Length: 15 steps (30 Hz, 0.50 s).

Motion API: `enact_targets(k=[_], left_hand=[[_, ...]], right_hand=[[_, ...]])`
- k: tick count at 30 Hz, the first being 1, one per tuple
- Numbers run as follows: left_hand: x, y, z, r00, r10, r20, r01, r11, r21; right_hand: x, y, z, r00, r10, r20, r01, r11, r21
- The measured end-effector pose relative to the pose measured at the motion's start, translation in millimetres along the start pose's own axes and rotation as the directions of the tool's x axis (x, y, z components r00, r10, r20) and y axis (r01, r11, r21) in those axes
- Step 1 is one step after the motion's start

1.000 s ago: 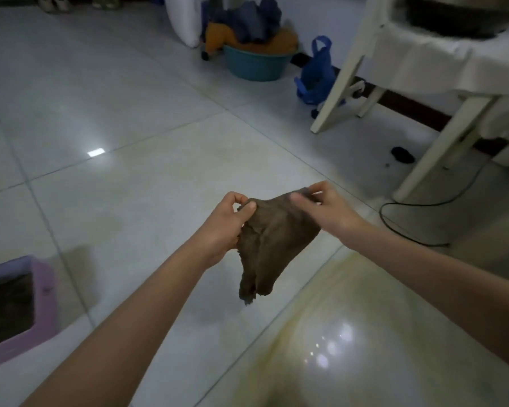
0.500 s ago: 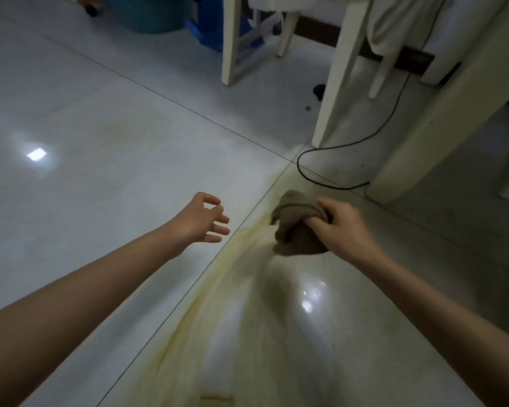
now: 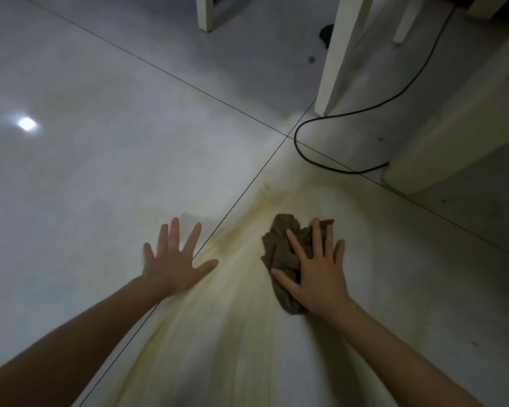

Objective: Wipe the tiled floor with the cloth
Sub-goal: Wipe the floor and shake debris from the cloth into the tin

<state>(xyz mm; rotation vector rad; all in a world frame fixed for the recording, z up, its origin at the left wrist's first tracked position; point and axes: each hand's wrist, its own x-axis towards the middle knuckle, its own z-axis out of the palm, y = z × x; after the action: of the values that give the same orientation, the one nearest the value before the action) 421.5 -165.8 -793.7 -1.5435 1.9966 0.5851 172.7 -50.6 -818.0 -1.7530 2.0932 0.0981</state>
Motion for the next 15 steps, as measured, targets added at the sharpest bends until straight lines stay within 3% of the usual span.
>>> enact_targets(k=[3, 6, 9, 12, 15], left_hand=[[13.0, 4.9, 6.9, 0.999, -0.007, 0.048, 0.005, 0.999, 0.041], [21.1, 7.4, 16.2, 0.998, -0.001, 0.064, -0.001, 1.0, 0.025], [23.3, 8.3, 18.5, 0.998, 0.006, 0.065, -0.006, 1.0, -0.008], [22.7, 8.7, 16.2, 0.994, -0.001, 0.106, 0.0, 1.0, 0.007], [24.6, 10.5, 11.4, 0.987, -0.022, 0.158, 0.018, 1.0, 0.021]], right_hand=[[31.0, 18.3, -0.9, 0.98, -0.098, -0.172, 0.113, 0.991, 0.076], [79.5, 60.8, -21.4, 0.947, 0.082, -0.31, -0.046, 0.991, 0.122], [129.9, 76.0, -44.7, 0.923, 0.175, -0.343, -0.136, 0.981, 0.136], [167.4, 35.0, -50.3, 0.916, 0.22, -0.336, -0.158, 0.966, 0.202], [158.7, -29.1, -28.6, 0.914, 0.051, -0.402, 0.019, 0.985, 0.169]])
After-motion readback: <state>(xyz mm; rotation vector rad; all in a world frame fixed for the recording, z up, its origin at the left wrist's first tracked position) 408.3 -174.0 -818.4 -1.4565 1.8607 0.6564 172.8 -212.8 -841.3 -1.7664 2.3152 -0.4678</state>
